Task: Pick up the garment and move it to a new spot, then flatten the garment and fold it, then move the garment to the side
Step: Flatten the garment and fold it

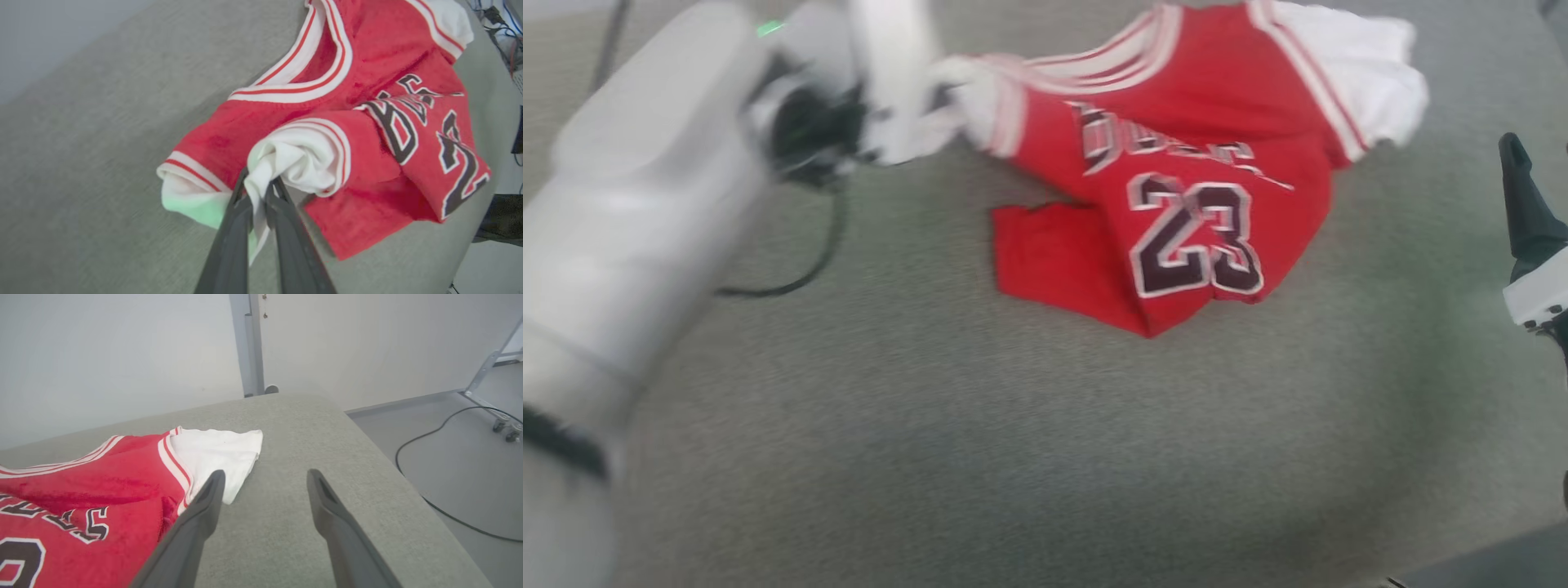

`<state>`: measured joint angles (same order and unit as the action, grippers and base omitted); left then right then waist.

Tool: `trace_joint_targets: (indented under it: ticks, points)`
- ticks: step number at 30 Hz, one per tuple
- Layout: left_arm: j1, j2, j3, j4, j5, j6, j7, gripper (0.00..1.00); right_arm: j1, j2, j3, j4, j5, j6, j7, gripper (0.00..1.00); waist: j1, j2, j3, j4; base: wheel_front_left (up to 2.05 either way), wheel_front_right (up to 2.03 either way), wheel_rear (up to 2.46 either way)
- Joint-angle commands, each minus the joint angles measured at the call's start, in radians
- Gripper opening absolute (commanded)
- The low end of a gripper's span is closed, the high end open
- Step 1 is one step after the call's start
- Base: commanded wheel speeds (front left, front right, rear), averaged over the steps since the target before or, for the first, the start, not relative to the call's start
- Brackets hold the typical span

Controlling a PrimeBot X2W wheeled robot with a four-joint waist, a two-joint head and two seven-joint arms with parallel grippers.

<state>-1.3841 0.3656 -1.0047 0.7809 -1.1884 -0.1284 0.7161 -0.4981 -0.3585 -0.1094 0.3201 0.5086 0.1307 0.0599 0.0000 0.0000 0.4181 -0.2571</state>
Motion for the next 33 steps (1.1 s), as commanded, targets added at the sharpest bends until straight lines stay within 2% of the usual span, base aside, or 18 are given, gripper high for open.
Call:
trace_joint_targets:
  ticks: [1, 8, 9, 10, 11, 12, 13, 14, 26, 30, 33]
  points:
    - [0.027, 0.03, -0.005, -0.006, -0.005, -0.003, -0.02, 0.0, 0.01, -0.003, -0.004, -0.015, -0.009, 0.0, 0.011, 1.0, 0.0, 0.0, -0.008, 0.032, 0.0, 0.0, 0.0]
    - [0.138, 0.179, -0.039, -0.055, -0.007, -0.002, -0.13, 0.0, 0.036, 0.007, -0.023, -0.079, -0.034, 0.0, 0.066, 1.0, 0.0, 0.0, 0.008, 0.054, 0.0, 0.0, 0.0]
    - [0.149, 0.195, -0.044, -0.062, -0.006, -0.003, -0.149, 0.07, 0.041, 0.007, -0.027, -0.087, -0.036, 0.0, 0.072, 1.0, 0.0, 0.0, 0.01, 0.055, 0.0, 0.0, 0.0]
    - [0.16, 0.208, -0.052, -0.065, -0.004, -0.003, -0.166, 0.31, 0.046, 0.006, -0.032, -0.095, -0.037, 0.0, 0.079, 1.0, 0.0, 0.0, 0.013, 0.058, 0.0, 0.0, 0.0]
    - [0.17, 0.219, -0.058, -0.071, -0.006, -0.003, -0.18, 0.36, 0.049, 0.006, -0.037, -0.103, -0.038, 0.0, 0.085, 1.0, 0.0, 0.0, 0.014, 0.06, 0.0, 0.0, 0.0]
    - [0.179, 0.229, -0.066, -0.079, -0.011, -0.003, -0.19, 0.45, 0.053, 0.006, -0.041, -0.113, -0.04, 0.0, 0.092, 1.0, 0.0, 0.0, 0.015, 0.062, 0.0, 0.0, 0.0]
    - [0.183, 0.239, -0.075, -0.086, -0.015, -0.003, -0.201, 0.82, 0.056, 0.005, -0.047, -0.119, -0.043, 0.0, 0.099, 1.0, 0.0, 0.0, 0.016, 0.065, 0.0, 0.0, 0.0]
    - [0.186, 0.251, -0.087, -0.094, -0.009, -0.003, -0.209, 1.0, 0.058, 0.004, -0.05, -0.125, -0.044, 0.0, 0.107, 1.0, 0.0, 0.0, 0.015, 0.068, 0.0, 0.0, 0.0]
    - [0.245, 0.344, -0.106, -0.222, -0.088, -0.003, -0.396, 1.0, 0.096, -0.01, -0.066, -0.181, -0.075, 0.0, 0.188, 1.0, 0.0, 0.0, -0.05, 0.158, 0.0, 0.0, 0.0]
    - [0.302, 0.359, -0.078, -0.248, -0.1, -0.003, -0.533, 1.0, 0.103, -0.022, -0.045, -0.181, -0.083, 0.0, 0.224, 1.0, 0.0, 0.0, -0.08, 0.192, 0.0, 0.0, 0.0]
    - [0.364, 0.34, -0.054, -0.261, -0.086, 0.002, -0.686, 1.0, 0.087, -0.047, -0.021, -0.166, -0.078, 0.0, 0.267, 1.0, 0.0, 0.0, -0.093, 0.218, 0.0, 0.0, 0.0]
